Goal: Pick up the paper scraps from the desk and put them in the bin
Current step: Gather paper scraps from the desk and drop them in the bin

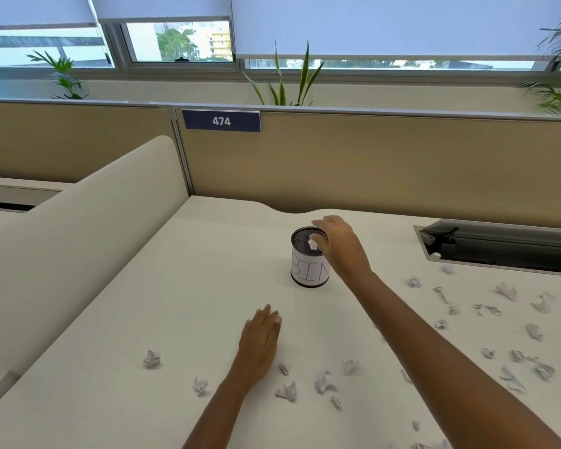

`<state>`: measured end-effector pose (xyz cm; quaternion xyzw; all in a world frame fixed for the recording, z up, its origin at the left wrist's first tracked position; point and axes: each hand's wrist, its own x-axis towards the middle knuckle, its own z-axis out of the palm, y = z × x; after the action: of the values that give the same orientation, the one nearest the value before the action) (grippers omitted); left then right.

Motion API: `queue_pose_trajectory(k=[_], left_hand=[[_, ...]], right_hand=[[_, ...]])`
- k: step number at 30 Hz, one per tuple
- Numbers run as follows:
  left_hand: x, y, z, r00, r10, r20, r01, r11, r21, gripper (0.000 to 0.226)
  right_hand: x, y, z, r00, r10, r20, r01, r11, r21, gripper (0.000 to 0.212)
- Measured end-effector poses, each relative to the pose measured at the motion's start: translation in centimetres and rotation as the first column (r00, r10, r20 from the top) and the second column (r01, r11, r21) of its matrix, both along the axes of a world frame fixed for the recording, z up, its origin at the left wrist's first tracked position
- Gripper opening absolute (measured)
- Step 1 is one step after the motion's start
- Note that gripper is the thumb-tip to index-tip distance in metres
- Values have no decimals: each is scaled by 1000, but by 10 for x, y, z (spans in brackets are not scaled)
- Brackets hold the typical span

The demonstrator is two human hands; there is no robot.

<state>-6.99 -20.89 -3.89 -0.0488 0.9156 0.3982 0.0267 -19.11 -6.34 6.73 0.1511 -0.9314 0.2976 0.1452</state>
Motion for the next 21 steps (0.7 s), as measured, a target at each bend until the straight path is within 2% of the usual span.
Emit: queue_pose_trajectory(k=[1,3,5,8,12,15,18,21], left_hand=[[4,-1,3,1000,-13,17,11,998,68,46],[15,-4,2,994,-109,21,107,991,81,49],[29,-6,-1,975,-219,40,219,976,11,62],[44,-5,-5,950,-304,68,309,946,-97,72],[51,9,-7,968,-232,-96,210,957,-200,41],[53,18,-12,968,-147,-202,107,975,-195,34],[53,25,-14,964,-78,-254,41,988,-148,30],[52,29,-11,965,-3,-262,-23,995,-98,23]], right_hand=[[5,2,-4,1000,-16,-6,15,1000,-11,30],[21,9,-14,998,-41,-49,38,998,-50,30],[43,17,-29,998,-44,-53,40,997,-70,28],[76,31,-53,996,-5,94,9,999,-46,26],[121,44,-76,938,17,347,-15,1000,-9,39],[148,46,-84,881,64,469,-112,991,75,51],[165,40,-86,861,121,493,-208,970,125,48],[172,36,-88,896,129,425,-236,949,211,35]])
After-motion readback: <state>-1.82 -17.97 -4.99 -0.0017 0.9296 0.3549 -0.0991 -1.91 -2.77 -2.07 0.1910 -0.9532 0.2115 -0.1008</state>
